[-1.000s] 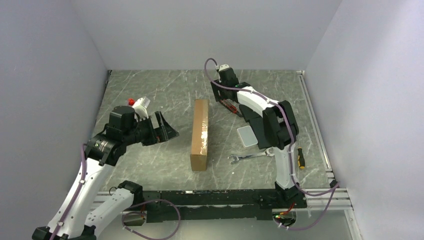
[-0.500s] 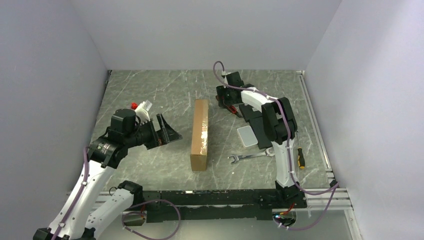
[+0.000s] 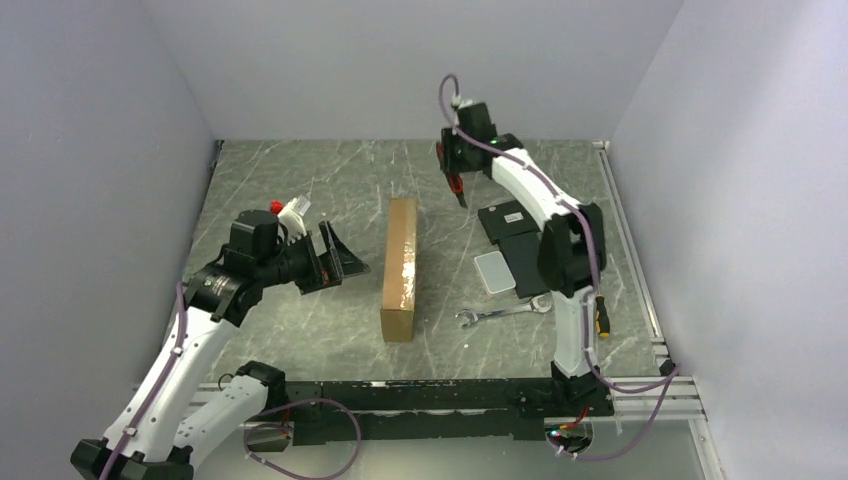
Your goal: Unpack the express box
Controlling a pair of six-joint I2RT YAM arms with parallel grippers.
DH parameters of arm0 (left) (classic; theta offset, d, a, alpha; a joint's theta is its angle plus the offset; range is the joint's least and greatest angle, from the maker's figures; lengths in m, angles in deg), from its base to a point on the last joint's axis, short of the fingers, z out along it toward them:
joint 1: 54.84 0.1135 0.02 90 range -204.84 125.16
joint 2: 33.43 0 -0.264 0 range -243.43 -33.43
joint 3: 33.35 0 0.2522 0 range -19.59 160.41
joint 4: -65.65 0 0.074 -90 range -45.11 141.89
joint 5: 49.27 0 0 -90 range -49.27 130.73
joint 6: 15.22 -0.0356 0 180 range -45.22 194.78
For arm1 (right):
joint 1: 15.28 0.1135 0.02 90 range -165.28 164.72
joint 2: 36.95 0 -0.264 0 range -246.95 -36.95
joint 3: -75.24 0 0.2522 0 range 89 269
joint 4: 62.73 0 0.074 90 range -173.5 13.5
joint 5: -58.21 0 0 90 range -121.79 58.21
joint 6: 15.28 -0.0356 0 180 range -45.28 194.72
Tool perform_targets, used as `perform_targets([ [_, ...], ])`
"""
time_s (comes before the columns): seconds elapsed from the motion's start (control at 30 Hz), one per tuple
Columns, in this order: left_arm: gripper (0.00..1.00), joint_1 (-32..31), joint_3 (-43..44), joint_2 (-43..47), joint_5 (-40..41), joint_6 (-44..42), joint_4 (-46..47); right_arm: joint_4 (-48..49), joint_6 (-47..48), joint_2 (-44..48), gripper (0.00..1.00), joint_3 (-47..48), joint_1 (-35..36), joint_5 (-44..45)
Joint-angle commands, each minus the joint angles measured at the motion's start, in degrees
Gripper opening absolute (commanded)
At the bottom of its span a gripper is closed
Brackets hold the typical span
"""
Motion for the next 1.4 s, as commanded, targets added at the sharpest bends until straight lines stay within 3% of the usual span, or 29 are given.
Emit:
perform_targets([
  [0.0,0.99,-0.2,2.0,-0.8,-4.1,3.3,6.2,0.5,-4.2,18.6,0.0,3.2,0.1,0.2],
  [0.1,0.99,-0.2,2.6,-1.5,-8.0,5.4,12.7,4.8,-10.4,29.2,0.0,-4.9,0.1,-2.2],
  [0.17,1.0,-0.2,2.5,-2.7,-13.5,9.5,20.9,10.3,-19.3,37.2,0.0,-13.0,0.1,-5.7],
  [0.27,0.99,-0.8,1.5,-6.2,-19.2,19.2,36.8,32.0,-35.9,52.7,0.0,-32.7,1.0,-8.5],
  [0.33,0.98,-2.0,3.0,-7.1,-16.9,20.5,40.8,42.5,-45.8,59.4,0.0,-43.9,3.0,-5.2],
  [0.4,0.99,-4.2,6.5,-6.9,-11.6,17.1,39.8,43.2,-50.8,63.2,0.0,-48.7,6.2,0.9],
  [0.57,0.92,-12.0,13.6,-5.7,5.2,4.1,31.8,36.1,-54.3,66.2,0.0,-49.9,13.7,11.9],
  [0.67,0.89,-16.3,16.4,-7.7,11.3,-2.1,26.3,33.5,-56.5,66.2,0.0,-50.8,17.0,16.5],
  [0.87,0.86,-24.9,20.8,-13.8,24.0,-8.6,18.8,28.7,-60.3,63.3,0.0,-50.2,20.4,19.3],
  [1.1,0.78,-26.3,19.8,-18.2,25.0,-8.6,23.5,27.8,-60.4,61.5,0.0,-49.2,23.2,20.6],
  [1.37,0.57,-26.3,20.3,-21.2,26.1,-5.9,23.7,27.1,-60.0,61.7,0.0,-48.4,25.0,22.2],
])
